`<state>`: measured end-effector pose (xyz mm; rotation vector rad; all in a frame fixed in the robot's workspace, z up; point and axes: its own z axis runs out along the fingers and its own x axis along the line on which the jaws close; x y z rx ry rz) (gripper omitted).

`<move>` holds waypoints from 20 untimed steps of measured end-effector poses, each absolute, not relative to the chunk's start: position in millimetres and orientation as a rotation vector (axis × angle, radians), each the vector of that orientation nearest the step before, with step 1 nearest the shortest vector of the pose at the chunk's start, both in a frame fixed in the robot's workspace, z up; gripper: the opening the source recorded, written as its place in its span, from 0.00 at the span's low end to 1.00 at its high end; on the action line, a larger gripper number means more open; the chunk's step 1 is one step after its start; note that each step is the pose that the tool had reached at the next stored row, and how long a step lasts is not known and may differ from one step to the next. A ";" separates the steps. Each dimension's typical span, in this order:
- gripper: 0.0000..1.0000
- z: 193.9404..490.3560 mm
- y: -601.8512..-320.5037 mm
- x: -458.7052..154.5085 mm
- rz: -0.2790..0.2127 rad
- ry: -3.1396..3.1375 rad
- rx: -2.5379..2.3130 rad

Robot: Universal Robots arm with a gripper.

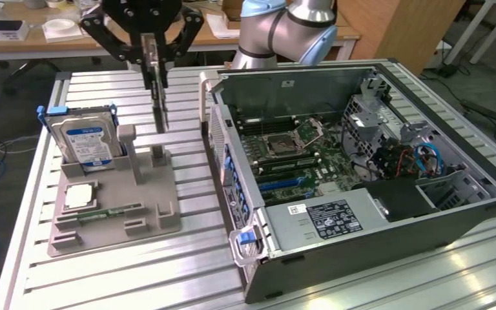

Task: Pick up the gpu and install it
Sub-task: 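Pick up the gpu and move the gpu toward the slot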

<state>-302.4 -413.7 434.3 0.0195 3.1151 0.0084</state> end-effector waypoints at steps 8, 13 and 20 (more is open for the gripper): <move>0.26 434.4 -413.7 -266.4 0.008 3.117 0.019; 0.26 434.3 -413.8 -244.9 0.008 3.120 0.020; 0.26 434.3 -413.8 -218.7 0.008 3.124 0.020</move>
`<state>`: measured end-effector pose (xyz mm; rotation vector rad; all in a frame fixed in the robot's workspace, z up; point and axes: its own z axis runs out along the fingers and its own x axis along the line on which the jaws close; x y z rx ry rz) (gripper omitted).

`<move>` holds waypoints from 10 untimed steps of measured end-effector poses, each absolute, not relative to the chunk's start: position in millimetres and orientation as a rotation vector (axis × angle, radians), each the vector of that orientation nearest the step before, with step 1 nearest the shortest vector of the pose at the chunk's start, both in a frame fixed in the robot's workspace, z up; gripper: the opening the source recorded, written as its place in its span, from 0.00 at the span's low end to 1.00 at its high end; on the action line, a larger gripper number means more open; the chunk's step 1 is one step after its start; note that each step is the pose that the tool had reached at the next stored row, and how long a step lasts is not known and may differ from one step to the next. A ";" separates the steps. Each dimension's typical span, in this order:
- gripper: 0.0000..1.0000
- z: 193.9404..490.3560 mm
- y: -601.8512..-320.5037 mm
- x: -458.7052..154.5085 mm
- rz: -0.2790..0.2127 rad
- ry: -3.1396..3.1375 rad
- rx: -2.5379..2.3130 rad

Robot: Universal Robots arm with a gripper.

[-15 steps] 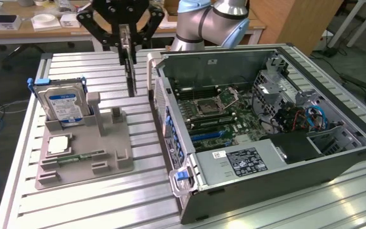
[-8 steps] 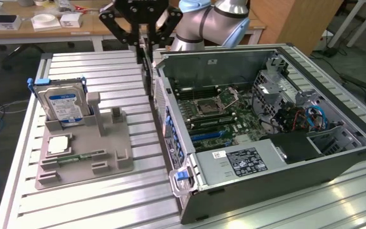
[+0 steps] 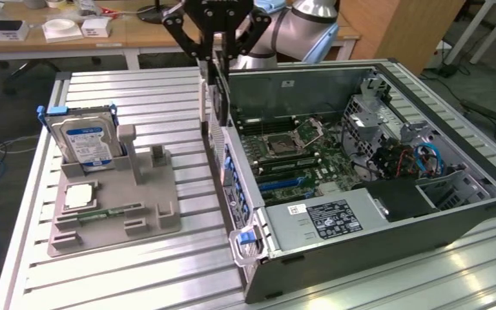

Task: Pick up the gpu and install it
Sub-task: 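Pick up the gpu and move the gpu toward the slot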

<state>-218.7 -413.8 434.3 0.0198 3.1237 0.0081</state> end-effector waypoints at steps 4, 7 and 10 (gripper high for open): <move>0.26 434.3 -413.8 -203.9 0.008 3.126 0.020; 0.26 434.3 -413.9 -193.0 0.008 3.127 0.019; 0.26 434.3 -413.8 -182.3 0.008 3.129 0.020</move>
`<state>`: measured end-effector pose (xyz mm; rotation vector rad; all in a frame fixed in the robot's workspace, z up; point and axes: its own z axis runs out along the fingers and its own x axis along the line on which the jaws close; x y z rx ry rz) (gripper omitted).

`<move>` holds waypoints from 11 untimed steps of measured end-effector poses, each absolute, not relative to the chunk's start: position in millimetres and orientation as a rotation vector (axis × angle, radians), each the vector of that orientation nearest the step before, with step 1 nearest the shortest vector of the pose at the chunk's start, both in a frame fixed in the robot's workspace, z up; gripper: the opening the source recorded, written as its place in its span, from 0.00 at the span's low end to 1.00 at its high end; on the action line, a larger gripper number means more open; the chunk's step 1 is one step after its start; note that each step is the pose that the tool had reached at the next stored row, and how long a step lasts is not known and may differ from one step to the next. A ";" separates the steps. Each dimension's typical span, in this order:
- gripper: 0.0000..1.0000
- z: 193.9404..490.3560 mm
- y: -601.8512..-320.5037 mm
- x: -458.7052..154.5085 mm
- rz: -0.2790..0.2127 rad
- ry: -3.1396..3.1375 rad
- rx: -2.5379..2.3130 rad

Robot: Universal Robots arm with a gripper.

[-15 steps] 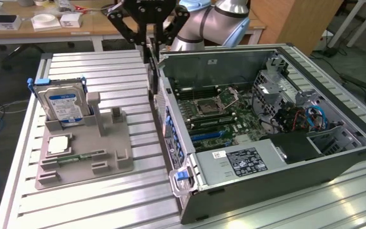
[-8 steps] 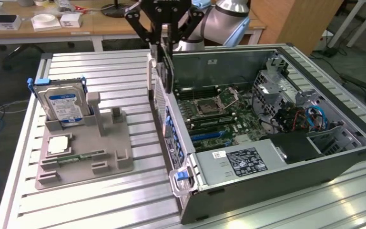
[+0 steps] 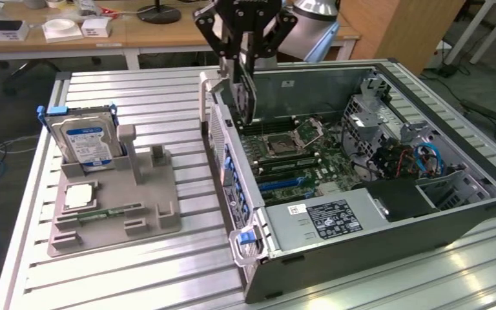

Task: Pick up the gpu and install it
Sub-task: 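Pick up the gpu and move the gpu toward the slot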

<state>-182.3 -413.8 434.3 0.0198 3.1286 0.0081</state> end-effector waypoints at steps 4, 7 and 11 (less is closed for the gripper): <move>0.26 434.3 -413.8 -169.2 0.007 3.134 0.020; 0.26 434.4 -413.8 -161.8 -0.018 3.144 0.020; 0.26 434.4 -413.8 -151.2 -0.021 3.149 0.021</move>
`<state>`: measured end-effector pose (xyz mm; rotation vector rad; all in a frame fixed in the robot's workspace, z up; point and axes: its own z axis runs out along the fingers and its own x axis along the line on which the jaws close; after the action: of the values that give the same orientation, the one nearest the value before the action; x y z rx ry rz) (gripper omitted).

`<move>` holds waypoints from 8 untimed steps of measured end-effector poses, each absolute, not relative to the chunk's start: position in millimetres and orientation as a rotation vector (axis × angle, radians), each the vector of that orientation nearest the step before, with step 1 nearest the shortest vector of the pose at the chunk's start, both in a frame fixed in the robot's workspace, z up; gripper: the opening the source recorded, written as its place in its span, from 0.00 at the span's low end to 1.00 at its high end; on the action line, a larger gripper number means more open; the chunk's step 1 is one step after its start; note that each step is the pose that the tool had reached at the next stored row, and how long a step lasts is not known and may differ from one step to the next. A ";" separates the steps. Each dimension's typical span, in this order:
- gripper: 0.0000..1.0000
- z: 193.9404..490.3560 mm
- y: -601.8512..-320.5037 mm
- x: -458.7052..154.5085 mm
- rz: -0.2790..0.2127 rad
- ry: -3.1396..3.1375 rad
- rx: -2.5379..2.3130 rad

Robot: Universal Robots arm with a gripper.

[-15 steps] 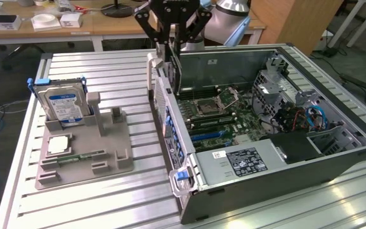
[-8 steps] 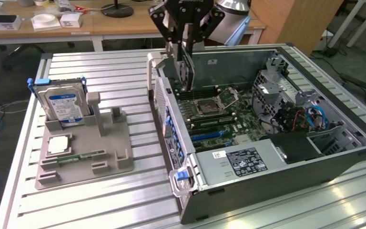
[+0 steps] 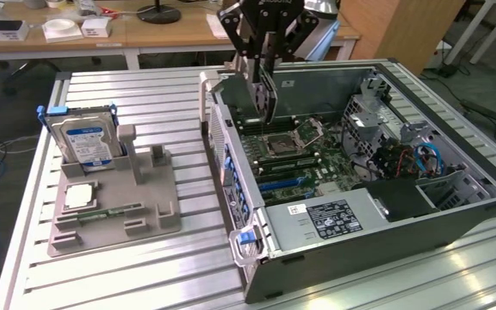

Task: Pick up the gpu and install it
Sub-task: 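Pick up the gpu and move the gpu toward the slot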

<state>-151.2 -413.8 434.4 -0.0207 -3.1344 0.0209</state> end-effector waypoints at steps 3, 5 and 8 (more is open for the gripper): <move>0.26 434.4 -413.8 -142.2 0.021 -3.132 -0.021; 0.26 434.4 -413.9 -135.8 0.021 -3.130 -0.021; 0.26 434.4 -413.9 -126.1 0.022 -3.129 -0.021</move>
<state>-126.1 -413.9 434.4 -0.0208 -3.1289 0.0215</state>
